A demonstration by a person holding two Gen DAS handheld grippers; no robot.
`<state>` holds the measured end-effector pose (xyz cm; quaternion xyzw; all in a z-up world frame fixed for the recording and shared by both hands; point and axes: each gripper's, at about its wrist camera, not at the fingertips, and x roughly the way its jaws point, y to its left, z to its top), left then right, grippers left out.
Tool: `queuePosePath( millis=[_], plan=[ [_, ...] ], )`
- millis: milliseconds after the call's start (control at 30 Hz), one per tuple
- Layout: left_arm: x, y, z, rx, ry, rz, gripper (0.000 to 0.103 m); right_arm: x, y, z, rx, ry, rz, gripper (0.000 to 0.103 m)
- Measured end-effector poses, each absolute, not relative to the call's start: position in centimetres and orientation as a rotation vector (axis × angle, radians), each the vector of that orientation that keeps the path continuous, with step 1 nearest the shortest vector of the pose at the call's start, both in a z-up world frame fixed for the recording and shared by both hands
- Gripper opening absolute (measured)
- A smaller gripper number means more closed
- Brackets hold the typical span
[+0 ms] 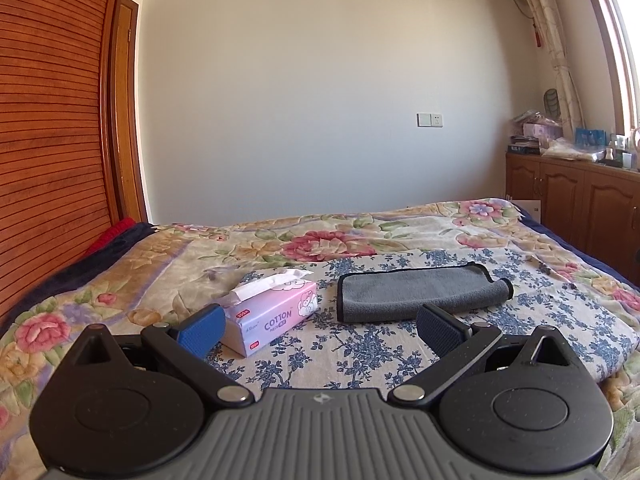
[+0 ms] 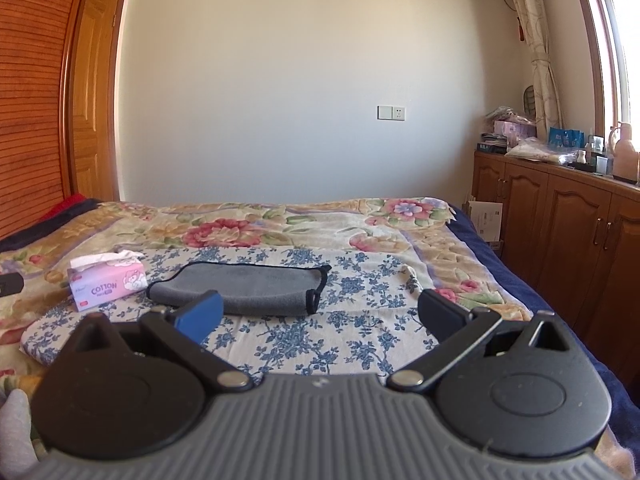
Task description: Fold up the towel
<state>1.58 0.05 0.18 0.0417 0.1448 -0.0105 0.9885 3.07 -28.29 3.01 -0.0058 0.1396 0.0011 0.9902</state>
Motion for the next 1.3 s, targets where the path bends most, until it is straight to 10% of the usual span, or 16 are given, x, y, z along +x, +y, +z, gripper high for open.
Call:
queuePosePath(
  millis=[1300],
  plan=[
    [1.41, -0.09, 0.11, 0.091, 0.287, -0.024, 0.103, 2.94, -28.55, 3.09, -0.016, 0.274, -0.006, 0.103]
  ],
)
